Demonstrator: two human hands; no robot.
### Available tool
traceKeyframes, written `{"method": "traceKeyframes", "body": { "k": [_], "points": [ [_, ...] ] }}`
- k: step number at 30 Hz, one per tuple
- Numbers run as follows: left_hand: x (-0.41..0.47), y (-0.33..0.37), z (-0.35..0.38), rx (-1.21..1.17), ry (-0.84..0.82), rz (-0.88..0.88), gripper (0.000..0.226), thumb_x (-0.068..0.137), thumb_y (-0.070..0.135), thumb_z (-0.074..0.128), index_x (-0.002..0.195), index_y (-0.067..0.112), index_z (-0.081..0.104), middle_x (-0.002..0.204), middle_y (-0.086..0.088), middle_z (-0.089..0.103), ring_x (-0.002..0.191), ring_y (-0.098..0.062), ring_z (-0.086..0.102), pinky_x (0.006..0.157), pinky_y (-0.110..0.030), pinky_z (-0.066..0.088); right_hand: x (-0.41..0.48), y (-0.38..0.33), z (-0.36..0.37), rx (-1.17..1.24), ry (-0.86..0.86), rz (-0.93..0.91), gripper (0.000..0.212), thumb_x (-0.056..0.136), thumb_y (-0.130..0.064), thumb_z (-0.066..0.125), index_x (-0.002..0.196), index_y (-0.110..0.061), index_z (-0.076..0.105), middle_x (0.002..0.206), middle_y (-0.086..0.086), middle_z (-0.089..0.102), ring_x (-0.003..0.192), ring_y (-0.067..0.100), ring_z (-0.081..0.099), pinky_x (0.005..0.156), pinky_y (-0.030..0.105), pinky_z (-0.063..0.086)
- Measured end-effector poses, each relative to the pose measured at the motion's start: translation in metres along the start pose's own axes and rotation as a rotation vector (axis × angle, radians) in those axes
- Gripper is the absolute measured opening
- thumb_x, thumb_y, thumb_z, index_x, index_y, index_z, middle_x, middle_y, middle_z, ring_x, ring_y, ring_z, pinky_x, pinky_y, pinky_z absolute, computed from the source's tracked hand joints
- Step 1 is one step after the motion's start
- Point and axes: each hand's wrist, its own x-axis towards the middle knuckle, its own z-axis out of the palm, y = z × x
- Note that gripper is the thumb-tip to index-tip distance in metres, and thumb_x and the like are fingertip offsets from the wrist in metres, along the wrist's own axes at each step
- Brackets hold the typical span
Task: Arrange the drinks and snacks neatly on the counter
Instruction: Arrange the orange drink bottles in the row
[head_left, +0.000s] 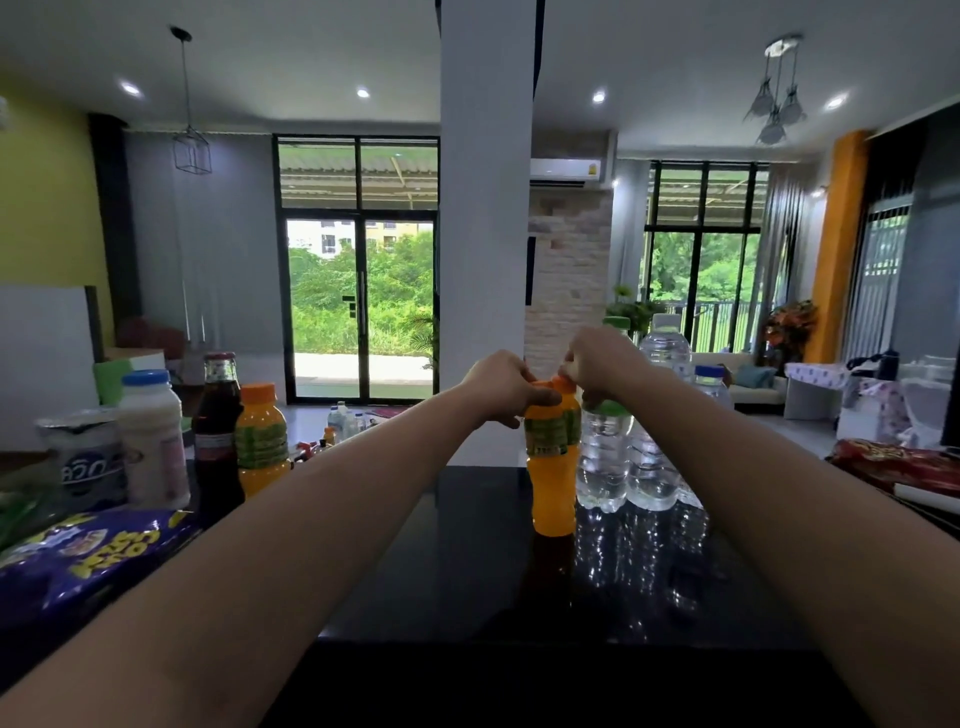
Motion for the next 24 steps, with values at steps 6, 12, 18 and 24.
{"method": "traceKeyframes", "body": {
  "k": [6,12,18,24],
  "points": [
    [-0.001,0.004,0.009,0.062,0.074,0.082,0.04,0.079,0.035,0.073,0.104,0.005,0.066,0.099,-0.01,0.069,0.08,-0.021,0.069,0.056,-0.024,0.058,0.004,0.001,-0.003,0.02,-0.107,-0.003,0.016,0.091,-0.012,0.06,0.096,-0.002,0.071,0.082,0.011,0.074,0.058,0.018,0.069,0.057,0.026,0.057],
    [-0.006,0.009,0.015,0.027,0.073,0.122,0.044,0.079,0.033,0.074,0.113,0.007,0.063,0.104,-0.011,0.068,0.086,-0.023,0.069,0.064,-0.029,0.06,0.007,0.003,-0.008,0.059,-0.153,0.0,0.013,0.085,-0.004,0.067,0.097,-0.002,0.072,0.082,0.009,0.072,0.049,0.009,0.065,0.046,0.019,0.052],
    [-0.009,0.009,0.017,-0.013,0.09,0.126,0.046,0.08,0.031,0.073,0.115,0.005,0.062,0.109,-0.012,0.066,0.094,-0.025,0.067,0.073,-0.035,0.06,0.005,0.004,-0.012,-0.031,-0.2,-0.007,0.032,0.076,0.002,0.073,0.107,-0.005,0.071,0.088,0.004,0.07,0.064,0.008,0.061,0.046,0.015,0.041],
    [-0.01,0.01,0.017,0.01,0.077,0.131,0.046,0.082,0.033,0.071,0.118,0.006,0.061,0.112,-0.012,0.066,0.093,-0.025,0.067,0.073,-0.032,0.059,0.006,0.009,-0.011,-0.036,-0.213,-0.017,0.037,0.077,0.005,0.07,0.111,-0.009,0.071,0.083,0.003,0.07,0.06,0.009,0.063,0.043,0.015,0.046]
  ]
}}
